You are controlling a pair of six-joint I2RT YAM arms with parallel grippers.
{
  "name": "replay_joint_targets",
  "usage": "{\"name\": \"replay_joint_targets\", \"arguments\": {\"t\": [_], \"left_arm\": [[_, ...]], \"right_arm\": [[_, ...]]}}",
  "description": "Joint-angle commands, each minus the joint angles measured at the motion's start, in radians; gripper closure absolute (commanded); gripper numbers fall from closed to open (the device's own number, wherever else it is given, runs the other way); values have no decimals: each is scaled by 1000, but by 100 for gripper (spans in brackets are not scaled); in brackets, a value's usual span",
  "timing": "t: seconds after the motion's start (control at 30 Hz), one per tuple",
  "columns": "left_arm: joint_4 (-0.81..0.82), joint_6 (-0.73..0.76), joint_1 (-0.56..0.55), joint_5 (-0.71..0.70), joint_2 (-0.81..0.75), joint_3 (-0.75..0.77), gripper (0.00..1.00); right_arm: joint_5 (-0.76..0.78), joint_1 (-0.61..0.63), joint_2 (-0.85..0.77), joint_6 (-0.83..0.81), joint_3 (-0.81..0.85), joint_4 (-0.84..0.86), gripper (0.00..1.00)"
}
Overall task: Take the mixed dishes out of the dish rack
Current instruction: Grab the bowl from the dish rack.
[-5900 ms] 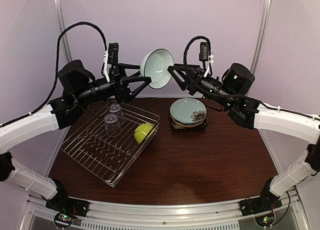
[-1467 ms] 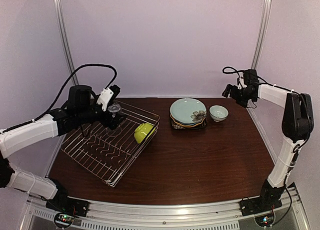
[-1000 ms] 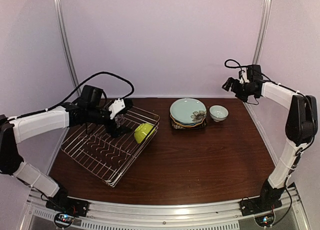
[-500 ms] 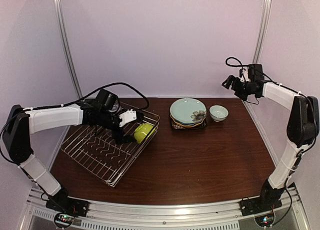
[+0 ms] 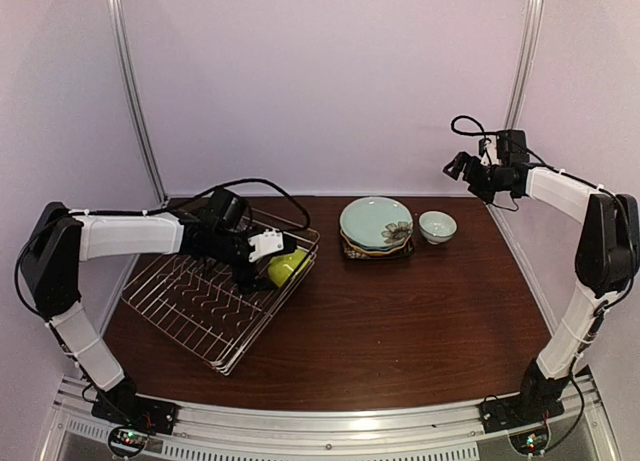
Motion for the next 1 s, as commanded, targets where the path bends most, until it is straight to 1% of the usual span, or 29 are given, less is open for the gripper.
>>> {"name": "replay_joint_targets", "arguments": {"t": [0.0,0.3,0.53,0.57,0.67,0.77,0.97], "left_arm": [[57,14,-11,-17,34,34,3],[199,-21,-37,-54,65,-21,3],[240,-37,-55,-71,104,-32,3],[244,-41,-55,-69,108,-33,3],[263,-54,-55,-73,114,-40,3],[282,-65,-55,-103,114,-47,3],[313,-86,-55,-153,92,-61,12]], "right_arm": [[-10,-7,-24,8,-9,20,0],[-9,-7,-19,6,-15,25,0],[-7,-7,-18,8,-17,27,0],[-7,-33,-17,8,-16,27,0],[-7,-35,-16,6,-15,25,0],[-7,-36,-18,5,-18,24,0],[-13,-36,-20,7,-24,31,0]]}}
